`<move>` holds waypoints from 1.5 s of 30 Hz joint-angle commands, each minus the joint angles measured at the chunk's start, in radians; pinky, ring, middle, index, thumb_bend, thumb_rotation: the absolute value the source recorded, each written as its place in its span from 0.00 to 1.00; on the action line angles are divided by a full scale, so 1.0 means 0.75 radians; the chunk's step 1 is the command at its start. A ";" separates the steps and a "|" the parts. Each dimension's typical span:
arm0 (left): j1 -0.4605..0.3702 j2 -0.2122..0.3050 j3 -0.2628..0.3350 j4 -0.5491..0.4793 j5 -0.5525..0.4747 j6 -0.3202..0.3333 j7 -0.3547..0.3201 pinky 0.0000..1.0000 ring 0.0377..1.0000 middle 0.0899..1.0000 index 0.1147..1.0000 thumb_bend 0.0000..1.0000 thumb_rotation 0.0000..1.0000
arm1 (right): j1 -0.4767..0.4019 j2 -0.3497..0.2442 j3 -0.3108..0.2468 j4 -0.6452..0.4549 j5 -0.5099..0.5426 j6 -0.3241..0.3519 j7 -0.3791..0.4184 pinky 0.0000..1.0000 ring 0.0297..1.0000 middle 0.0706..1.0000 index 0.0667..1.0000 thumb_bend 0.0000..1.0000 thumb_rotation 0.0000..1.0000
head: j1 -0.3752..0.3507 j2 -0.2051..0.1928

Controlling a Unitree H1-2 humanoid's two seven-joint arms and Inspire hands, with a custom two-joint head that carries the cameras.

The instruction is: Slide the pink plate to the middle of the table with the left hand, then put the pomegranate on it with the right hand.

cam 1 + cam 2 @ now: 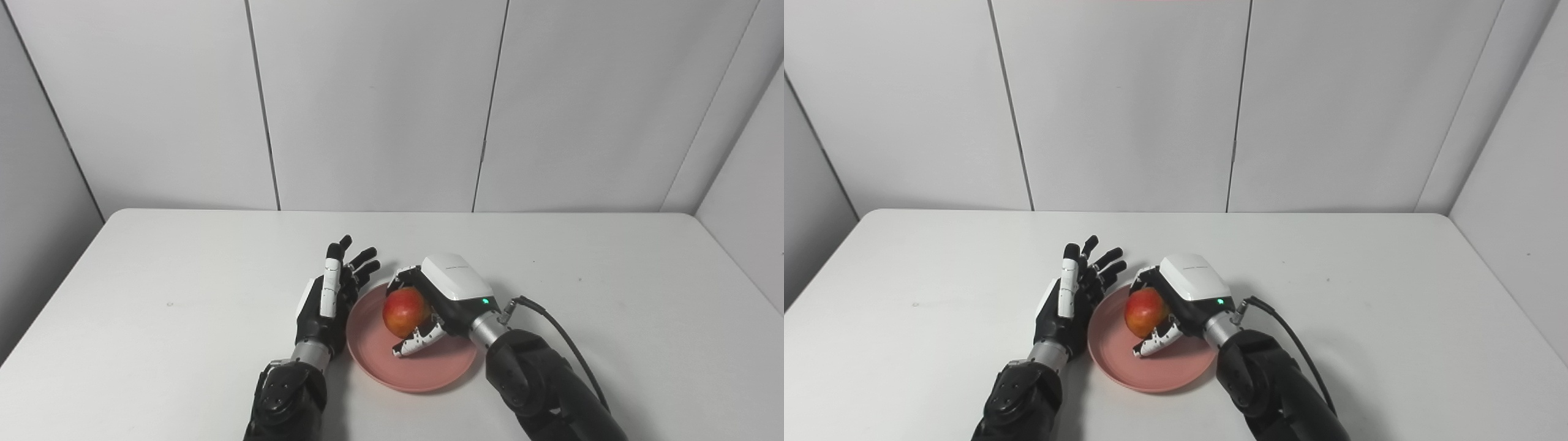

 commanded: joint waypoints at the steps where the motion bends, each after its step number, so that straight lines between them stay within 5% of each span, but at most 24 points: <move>1: -0.009 -0.006 0.002 0.024 -0.005 0.021 0.001 0.95 0.84 0.83 0.98 0.88 0.96 | -0.085 0.004 -0.004 -0.041 -0.022 0.033 0.008 0.33 0.41 0.43 0.48 0.53 0.01 | -0.001 -0.001; 4: -0.009 -0.004 -0.001 0.025 -0.003 0.012 -0.003 0.98 0.84 0.83 0.98 0.87 0.96 | -0.086 -0.004 0.005 -0.055 -0.038 0.059 0.057 0.36 0.45 0.54 0.46 0.52 0.14 | -0.001 -0.001; 7: -0.004 -0.004 -0.003 0.009 0.002 0.022 0.002 0.95 0.84 0.83 0.99 0.86 0.96 | -0.084 -0.009 0.009 -0.077 -0.049 0.085 0.112 0.41 0.51 0.60 0.64 0.76 0.41 | 0.004 0.012; 16: 0.000 -0.003 0.004 0.000 -0.015 0.039 -0.008 0.93 0.85 0.86 1.00 0.87 0.94 | -0.083 -0.017 -0.011 -0.085 -0.020 0.122 0.209 0.49 0.64 0.73 0.74 0.96 0.74 | -0.001 0.008; 29: 0.009 -0.002 0.006 -0.015 -0.004 0.050 -0.003 1.00 0.93 0.87 1.00 0.88 0.93 | -0.063 -0.020 -0.051 -0.172 0.053 0.075 0.157 0.52 0.70 0.79 0.78 1.00 0.83 | 0.011 0.016; 39: 0.003 0.012 0.004 0.007 -0.012 0.026 -0.026 0.92 0.91 0.87 0.99 0.91 0.92 | -0.068 -0.022 -0.098 -0.314 0.106 0.055 0.095 0.54 0.72 0.82 0.80 1.00 0.84 | 0.008 0.004; 45: -0.005 0.008 0.005 0.010 -0.006 0.015 -0.029 0.92 0.88 0.86 0.99 0.89 0.95 | -0.002 0.000 -0.192 -0.348 0.232 -0.039 -0.056 0.57 0.72 0.82 0.79 0.97 0.90 | 0.030 0.003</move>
